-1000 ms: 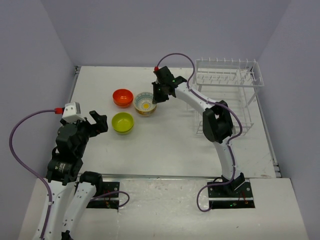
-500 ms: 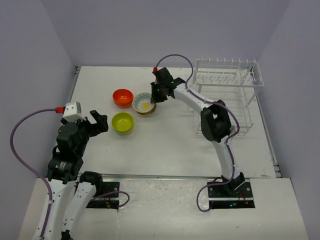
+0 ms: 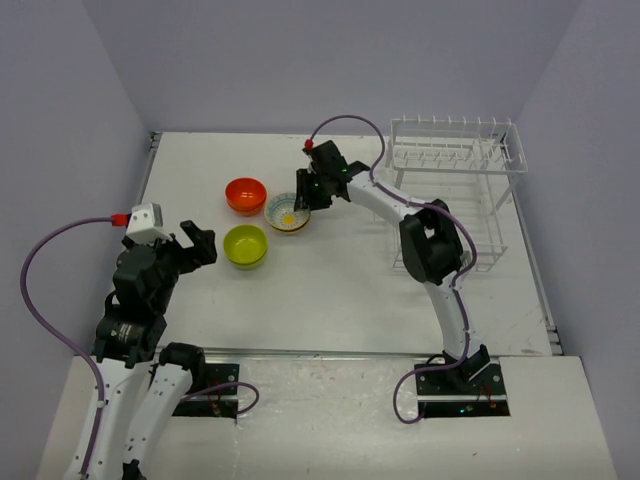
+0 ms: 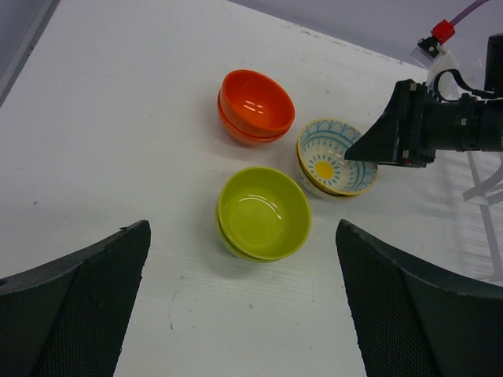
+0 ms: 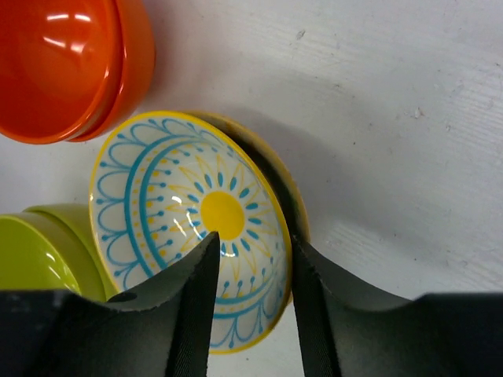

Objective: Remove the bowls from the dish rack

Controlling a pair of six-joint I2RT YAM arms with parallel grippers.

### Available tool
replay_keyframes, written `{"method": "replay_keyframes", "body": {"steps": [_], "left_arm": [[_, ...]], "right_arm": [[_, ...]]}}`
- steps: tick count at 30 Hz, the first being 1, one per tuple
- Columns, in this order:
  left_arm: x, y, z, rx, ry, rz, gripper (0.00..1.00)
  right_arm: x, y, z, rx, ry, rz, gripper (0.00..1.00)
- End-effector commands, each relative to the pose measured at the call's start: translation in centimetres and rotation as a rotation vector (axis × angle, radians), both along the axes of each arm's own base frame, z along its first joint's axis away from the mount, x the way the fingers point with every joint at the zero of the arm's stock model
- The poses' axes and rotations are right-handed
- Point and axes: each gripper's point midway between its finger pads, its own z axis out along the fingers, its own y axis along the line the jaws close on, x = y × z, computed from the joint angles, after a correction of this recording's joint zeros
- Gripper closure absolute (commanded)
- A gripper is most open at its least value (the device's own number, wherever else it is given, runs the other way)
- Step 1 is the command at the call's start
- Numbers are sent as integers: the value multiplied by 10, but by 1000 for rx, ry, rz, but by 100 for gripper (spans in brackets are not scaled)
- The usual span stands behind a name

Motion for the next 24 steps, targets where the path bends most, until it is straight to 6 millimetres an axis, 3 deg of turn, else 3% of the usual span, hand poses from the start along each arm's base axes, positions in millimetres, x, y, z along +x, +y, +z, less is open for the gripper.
{"method": "replay_keyframes", "body": {"steps": [1, 5, 9, 10, 14, 18, 20, 21, 22, 23, 24], "left_arm": [[3, -5, 10, -4, -43, -24, 0], [3, -5, 10, -4, -43, -25, 0], [3, -5, 11, -4, -46, -24, 0], [3, -4, 10, -3, -45, -21, 0], [4, -3, 10, -4, -42, -14, 0], [4, 1, 9, -1, -37, 10, 0], [5, 7, 8, 10, -26, 45, 0], [5, 11, 9, 12, -25, 65, 0], [5, 20, 7, 25, -14, 115, 0], [7, 24, 6, 33, -2, 138, 0], [7, 29, 5, 42, 5, 166, 0]], "right_arm": [[-1, 9, 45, 81, -81, 32, 57], [-3, 2, 58, 65, -115, 24, 41], [-3, -12, 80, 37, -174, 0, 37], [-2, -17, 95, 35, -209, -18, 37], [-6, -33, 113, 3, -263, -43, 23], [-12, -53, 128, -43, -296, -80, 23], [-25, -69, 120, -82, -293, -103, 21], [-34, -83, 153, -63, -363, -142, 18], [-47, -97, 140, -89, -362, -167, 7], [-56, -110, 147, -95, -391, -198, 1], [-69, -136, 189, -67, -489, -281, 1]]}}
